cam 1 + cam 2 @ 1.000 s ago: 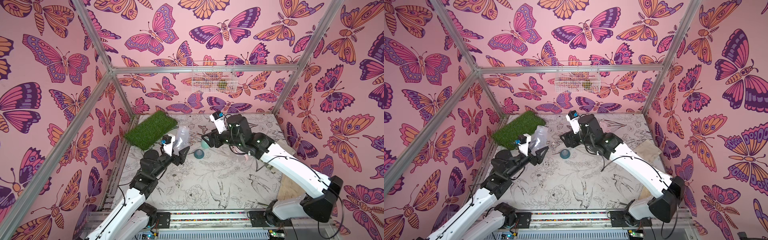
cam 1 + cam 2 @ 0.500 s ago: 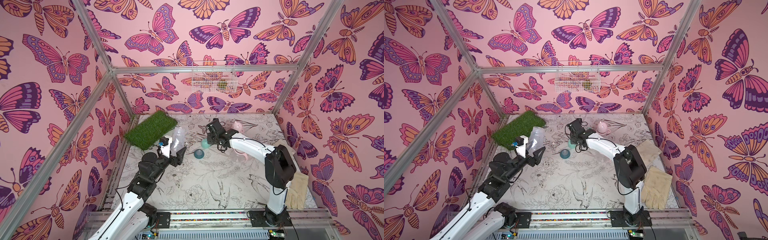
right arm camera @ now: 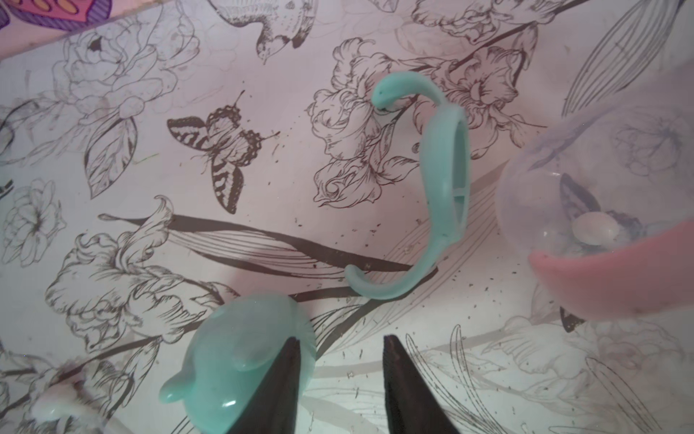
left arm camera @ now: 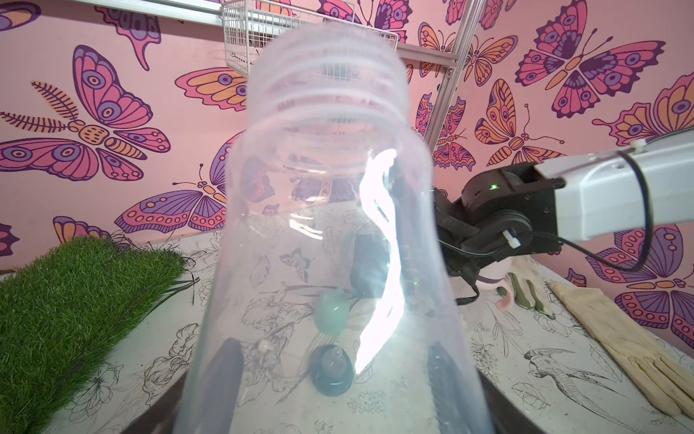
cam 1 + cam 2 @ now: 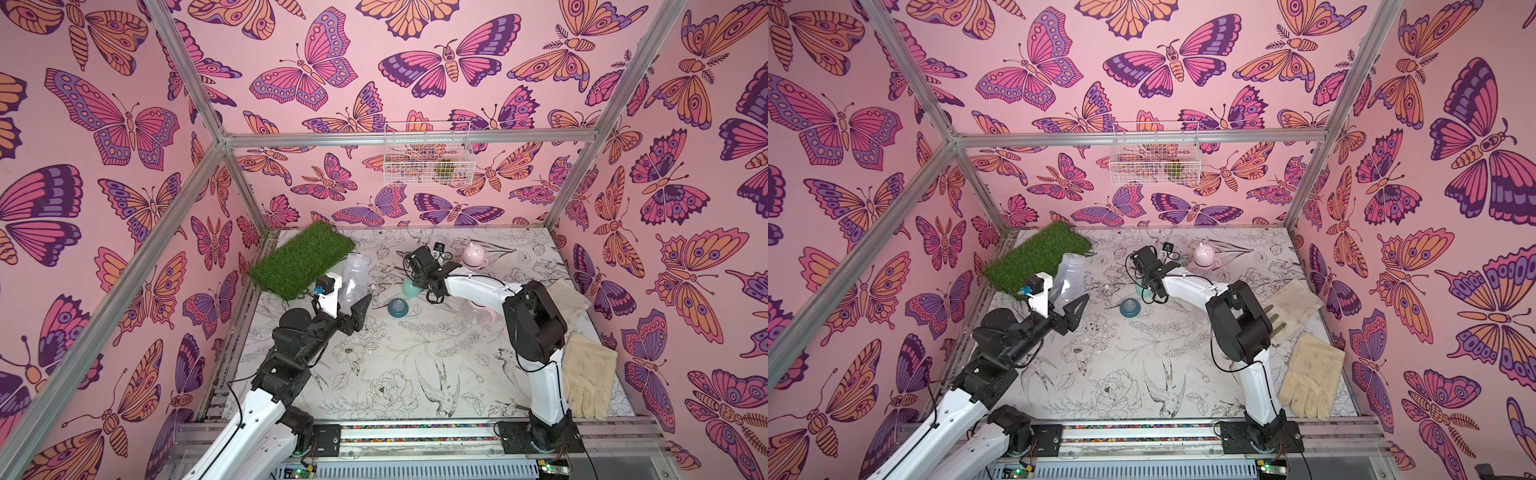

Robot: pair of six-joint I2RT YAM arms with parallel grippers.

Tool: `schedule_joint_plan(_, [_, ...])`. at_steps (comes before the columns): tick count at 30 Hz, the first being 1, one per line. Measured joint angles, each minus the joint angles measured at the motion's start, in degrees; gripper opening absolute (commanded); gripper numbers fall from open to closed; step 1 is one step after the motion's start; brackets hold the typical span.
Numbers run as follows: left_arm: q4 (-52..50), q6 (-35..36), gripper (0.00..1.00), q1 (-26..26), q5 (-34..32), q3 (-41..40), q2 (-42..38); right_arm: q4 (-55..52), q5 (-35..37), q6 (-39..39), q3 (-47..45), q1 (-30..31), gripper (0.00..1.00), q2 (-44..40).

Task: Assemble the baby bottles
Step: Pick up the handle at the center of the board.

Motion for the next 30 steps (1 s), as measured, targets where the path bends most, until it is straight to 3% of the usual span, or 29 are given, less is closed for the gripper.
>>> schedule_joint_plan(21, [0.02,0.02,0.00,0.00,0.20,-0.39,-0.22,3.21,0.09,5.95,-2.01,-4.57,0.40,4.57])
schedule_joint_plan(23, [0.02,0.04,0.00,0.00,0.20,-0.39,-0.22,3.39,-0.20,6.12,-2.01,-4.68,0.37,4.94])
schedule_joint_plan(30, [0.02,0.07,0.00,0.00,0.17,-0.39,-0.22,3.76,-1.77,5.05,-1.29,-4.98,0.12,6.45])
